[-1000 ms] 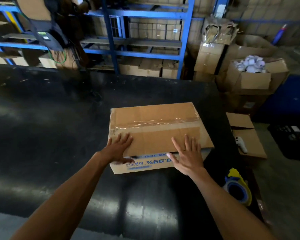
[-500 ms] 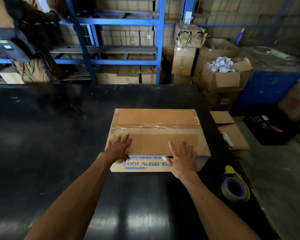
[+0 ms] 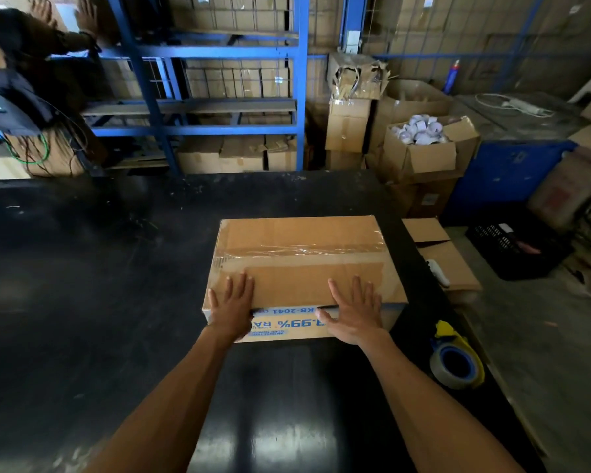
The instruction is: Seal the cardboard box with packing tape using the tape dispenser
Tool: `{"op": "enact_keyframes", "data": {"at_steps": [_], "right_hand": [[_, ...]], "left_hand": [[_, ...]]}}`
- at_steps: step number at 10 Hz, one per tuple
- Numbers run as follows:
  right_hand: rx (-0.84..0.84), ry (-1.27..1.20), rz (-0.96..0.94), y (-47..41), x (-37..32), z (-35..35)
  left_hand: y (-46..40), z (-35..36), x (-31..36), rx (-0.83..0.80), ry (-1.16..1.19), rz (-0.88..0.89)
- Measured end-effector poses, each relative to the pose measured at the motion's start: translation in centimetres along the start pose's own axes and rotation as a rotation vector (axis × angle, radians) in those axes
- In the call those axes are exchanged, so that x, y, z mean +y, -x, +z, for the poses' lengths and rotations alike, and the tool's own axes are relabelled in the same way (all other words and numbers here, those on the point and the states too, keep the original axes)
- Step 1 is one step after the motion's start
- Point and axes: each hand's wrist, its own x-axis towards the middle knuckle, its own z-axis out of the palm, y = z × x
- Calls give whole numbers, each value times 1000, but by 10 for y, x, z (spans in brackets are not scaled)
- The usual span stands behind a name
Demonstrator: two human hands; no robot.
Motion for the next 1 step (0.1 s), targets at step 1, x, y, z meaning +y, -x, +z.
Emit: {"op": "enact_keyframes", "data": {"at_steps": [1], "right_hand": [[176, -169, -112, 19, 20, 7]], "left_hand": [[44, 60, 7, 266, 107, -12]]}}
